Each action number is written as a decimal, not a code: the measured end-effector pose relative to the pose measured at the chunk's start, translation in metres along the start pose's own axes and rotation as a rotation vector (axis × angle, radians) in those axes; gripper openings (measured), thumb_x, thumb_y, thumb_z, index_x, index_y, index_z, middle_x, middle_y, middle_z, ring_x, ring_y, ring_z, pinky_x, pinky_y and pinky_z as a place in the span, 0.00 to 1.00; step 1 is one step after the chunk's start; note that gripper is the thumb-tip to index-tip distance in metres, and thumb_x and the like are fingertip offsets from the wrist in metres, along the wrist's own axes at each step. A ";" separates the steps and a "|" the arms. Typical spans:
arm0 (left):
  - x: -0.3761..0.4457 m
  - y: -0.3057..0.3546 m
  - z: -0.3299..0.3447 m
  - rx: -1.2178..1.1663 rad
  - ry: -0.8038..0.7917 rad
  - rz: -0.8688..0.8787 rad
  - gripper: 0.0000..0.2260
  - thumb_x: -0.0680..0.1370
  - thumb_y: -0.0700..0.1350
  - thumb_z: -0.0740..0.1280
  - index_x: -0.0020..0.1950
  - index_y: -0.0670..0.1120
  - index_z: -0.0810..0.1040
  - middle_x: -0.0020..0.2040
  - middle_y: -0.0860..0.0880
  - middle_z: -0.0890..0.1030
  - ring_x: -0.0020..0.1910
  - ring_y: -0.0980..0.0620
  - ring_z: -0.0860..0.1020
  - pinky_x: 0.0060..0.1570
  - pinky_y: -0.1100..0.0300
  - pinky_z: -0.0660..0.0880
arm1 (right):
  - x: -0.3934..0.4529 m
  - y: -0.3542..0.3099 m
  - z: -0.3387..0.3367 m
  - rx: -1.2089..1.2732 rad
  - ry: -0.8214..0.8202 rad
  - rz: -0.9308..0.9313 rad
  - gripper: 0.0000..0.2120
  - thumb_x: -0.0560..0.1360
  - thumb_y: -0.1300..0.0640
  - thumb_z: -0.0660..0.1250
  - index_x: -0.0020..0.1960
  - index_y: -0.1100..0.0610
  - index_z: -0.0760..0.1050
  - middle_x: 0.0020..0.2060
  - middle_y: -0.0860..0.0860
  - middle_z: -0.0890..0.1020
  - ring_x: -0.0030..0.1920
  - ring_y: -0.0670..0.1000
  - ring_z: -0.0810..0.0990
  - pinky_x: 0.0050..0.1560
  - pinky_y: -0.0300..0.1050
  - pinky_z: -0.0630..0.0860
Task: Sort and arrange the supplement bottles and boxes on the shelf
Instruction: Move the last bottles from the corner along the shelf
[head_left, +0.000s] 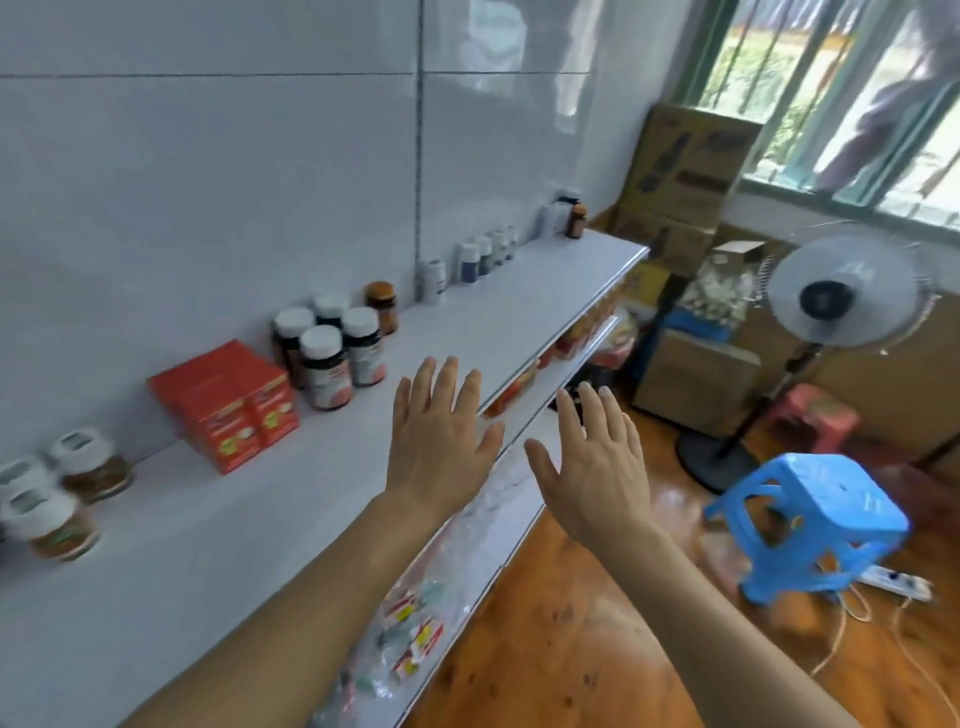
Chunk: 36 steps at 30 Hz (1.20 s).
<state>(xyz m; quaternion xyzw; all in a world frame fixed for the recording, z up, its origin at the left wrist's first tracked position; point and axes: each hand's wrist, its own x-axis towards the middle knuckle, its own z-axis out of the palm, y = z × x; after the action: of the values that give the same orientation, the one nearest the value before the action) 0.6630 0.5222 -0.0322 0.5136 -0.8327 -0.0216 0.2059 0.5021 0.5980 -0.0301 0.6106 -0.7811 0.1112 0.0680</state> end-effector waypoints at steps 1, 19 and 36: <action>0.019 0.009 0.007 -0.004 -0.009 0.020 0.31 0.79 0.63 0.46 0.79 0.49 0.58 0.80 0.46 0.55 0.79 0.43 0.50 0.77 0.44 0.46 | 0.014 0.013 0.000 -0.007 -0.003 0.022 0.34 0.80 0.35 0.43 0.80 0.54 0.50 0.80 0.55 0.53 0.80 0.56 0.46 0.79 0.56 0.48; 0.306 0.171 0.149 -0.011 -0.046 0.033 0.33 0.77 0.64 0.47 0.78 0.50 0.61 0.79 0.45 0.60 0.78 0.44 0.55 0.77 0.46 0.52 | 0.259 0.267 0.042 0.041 0.027 0.036 0.33 0.81 0.37 0.51 0.79 0.55 0.55 0.78 0.56 0.58 0.79 0.58 0.51 0.78 0.58 0.54; 0.567 0.183 0.269 -0.088 0.044 -0.180 0.26 0.81 0.56 0.59 0.76 0.45 0.65 0.77 0.43 0.64 0.77 0.44 0.59 0.76 0.49 0.55 | 0.550 0.374 0.108 0.075 -0.084 -0.212 0.32 0.81 0.38 0.51 0.80 0.52 0.50 0.79 0.54 0.56 0.80 0.57 0.48 0.78 0.55 0.49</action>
<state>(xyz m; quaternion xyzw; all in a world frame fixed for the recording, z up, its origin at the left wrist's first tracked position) 0.1905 0.0712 -0.0510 0.5772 -0.7766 -0.0654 0.2438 0.0086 0.1400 -0.0351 0.6959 -0.7097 0.1069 0.0239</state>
